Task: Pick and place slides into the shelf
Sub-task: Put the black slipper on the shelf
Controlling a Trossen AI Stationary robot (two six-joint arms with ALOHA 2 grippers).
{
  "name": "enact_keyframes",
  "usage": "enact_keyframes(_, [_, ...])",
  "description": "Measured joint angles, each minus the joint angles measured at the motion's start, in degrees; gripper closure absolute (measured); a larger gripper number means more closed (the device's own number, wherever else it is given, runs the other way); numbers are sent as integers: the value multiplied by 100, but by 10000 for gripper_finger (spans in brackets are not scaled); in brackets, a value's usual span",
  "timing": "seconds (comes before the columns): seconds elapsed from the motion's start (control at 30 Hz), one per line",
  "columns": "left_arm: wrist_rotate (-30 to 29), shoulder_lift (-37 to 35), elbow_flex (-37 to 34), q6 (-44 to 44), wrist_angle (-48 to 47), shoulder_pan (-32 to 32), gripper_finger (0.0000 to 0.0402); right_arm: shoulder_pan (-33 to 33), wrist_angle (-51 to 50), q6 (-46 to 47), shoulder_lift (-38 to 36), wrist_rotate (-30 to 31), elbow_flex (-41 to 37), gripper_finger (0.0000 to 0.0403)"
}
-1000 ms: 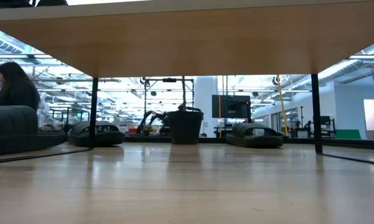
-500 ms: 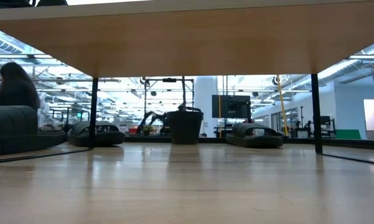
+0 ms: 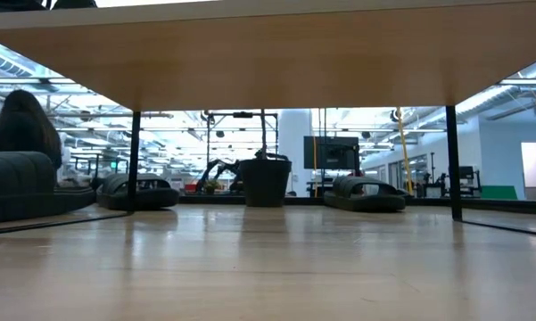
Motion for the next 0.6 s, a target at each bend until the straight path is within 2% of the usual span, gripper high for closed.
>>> enact_keyframes(0.1, [0,0,0,2,0,0,396,0,55,3,10,-95,0,276])
enact_keyframes(0.27, [0,-1,0,4,0,0,396,-62,472,376,7,-102,0,382])
enact_keyframes(0.6, [0,-1,0,4,-20,0,396,16,1210,1279,-13,-93,-2,397])
